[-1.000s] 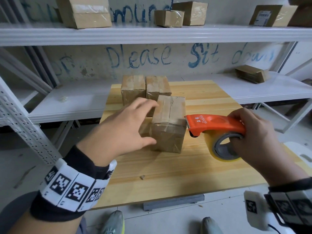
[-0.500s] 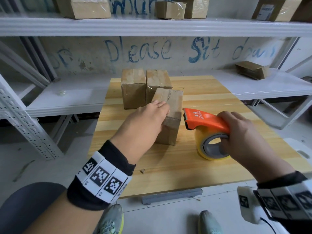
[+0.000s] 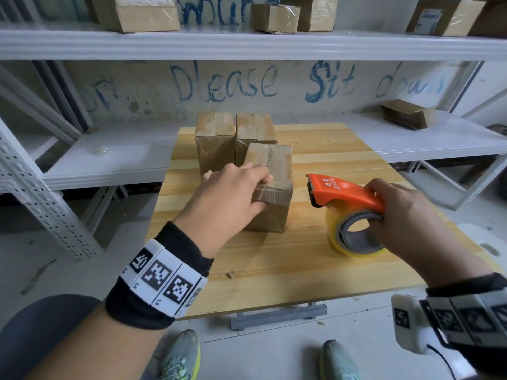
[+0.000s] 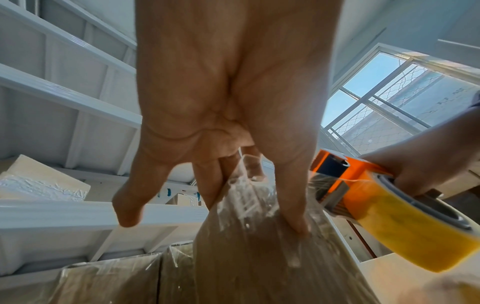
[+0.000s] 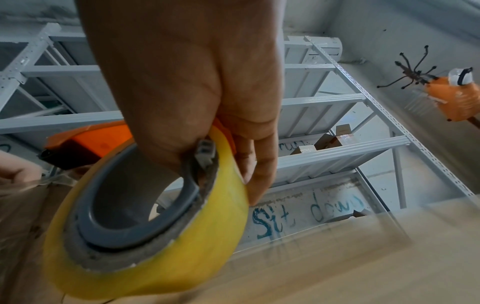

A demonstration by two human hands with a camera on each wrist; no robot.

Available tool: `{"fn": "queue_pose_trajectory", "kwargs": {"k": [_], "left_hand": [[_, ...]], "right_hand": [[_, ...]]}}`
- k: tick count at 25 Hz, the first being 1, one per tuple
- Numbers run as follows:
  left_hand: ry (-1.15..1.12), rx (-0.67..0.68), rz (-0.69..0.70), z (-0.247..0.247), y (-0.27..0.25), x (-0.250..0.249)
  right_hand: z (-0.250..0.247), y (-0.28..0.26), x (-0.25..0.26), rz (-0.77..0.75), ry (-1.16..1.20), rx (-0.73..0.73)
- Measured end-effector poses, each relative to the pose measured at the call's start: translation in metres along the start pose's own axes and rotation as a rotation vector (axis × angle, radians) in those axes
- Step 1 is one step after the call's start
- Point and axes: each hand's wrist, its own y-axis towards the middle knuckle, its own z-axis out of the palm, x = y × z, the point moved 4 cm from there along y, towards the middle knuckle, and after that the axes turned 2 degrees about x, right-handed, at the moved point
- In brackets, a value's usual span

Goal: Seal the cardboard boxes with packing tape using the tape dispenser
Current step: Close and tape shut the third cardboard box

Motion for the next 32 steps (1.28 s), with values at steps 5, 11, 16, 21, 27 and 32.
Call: {"fn": "queue_pose_trajectory", "kwargs": {"k": [5, 11, 16, 21, 27, 32], "left_hand": [[0.093, 0.031, 0.007, -0.003, -0.002, -0.005], [0.150, -0.004, 0.006, -0.003, -0.003, -0.010], [0.128, -0.021, -0.016, 0.001, -0.003, -0.009], [0.123, -0.026, 0.005, 0.000, -0.001, -0.008], [0.171, -0.057, 0.012, 0.004, 0.004, -0.011], [0.131, -0.042, 0.015, 0.002, 0.008, -0.006]], "right_hand": [[0.003, -0.003, 0.011, 0.022, -0.054, 0.023], [0.000, -0.002, 0.015, 0.000, -0.096, 0.008], [-0.009, -0.003, -0.011, 0.094, -0.150, -0.024], [-0.010, -0.003, -0.003, 0.068, -0.295, 0.036], [0.001, 0.013, 0.034, -0.021, -0.437, 0.058], [-0.001, 0.026, 0.039, -0.056, -0.439, 0.071]]}}
